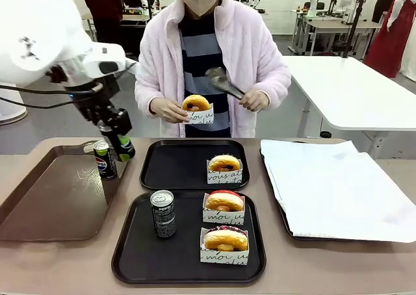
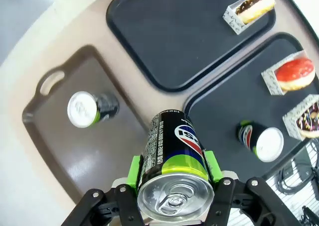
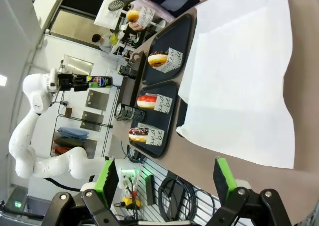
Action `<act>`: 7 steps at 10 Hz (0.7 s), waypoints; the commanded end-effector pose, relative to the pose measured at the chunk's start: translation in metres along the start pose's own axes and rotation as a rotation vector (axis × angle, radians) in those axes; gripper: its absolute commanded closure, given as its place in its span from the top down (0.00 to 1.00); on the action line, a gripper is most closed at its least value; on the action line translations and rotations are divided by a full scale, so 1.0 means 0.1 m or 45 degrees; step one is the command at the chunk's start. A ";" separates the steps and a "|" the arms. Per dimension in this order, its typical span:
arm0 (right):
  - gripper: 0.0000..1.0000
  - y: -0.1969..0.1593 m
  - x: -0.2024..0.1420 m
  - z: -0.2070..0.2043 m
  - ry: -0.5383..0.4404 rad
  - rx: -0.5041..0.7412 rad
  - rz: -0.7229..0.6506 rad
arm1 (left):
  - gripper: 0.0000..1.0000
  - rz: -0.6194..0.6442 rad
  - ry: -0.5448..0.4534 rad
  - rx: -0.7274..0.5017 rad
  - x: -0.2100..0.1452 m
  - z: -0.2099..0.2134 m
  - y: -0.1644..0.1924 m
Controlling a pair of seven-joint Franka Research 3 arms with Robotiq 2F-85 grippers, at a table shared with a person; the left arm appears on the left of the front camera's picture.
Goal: Set up donuts and drinks on trays.
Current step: Pick up one Pepsi coke from the Handle tray and place it on the Flat Tray without a Pepsi coke.
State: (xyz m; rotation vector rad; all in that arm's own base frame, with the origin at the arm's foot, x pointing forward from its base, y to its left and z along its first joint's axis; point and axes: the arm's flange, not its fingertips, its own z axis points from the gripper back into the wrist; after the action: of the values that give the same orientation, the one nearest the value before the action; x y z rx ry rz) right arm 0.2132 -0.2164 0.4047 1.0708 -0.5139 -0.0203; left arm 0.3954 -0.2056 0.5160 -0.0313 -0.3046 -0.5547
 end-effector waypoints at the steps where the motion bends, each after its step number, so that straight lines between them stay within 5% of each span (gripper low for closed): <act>1: 1.00 0.00 -0.01 -0.01 -0.013 0.017 0.013 | 0.58 -0.010 0.000 0.032 0.29 -0.23 -0.05; 4: 1.00 0.00 -0.01 -0.01 -0.013 0.017 0.013 | 0.58 -0.002 0.076 -0.046 0.47 -0.41 -0.04; 7: 1.00 0.00 -0.01 -0.01 -0.013 0.017 0.013 | 0.58 -0.049 0.139 -0.088 -0.47 0.44 0.18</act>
State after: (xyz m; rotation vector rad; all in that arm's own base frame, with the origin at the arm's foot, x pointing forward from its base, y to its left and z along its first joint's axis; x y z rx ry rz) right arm 0.2132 -0.2163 0.4045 1.0712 -0.5133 -0.0206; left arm 0.3961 -0.1963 0.5217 -0.0677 -0.1633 -0.5759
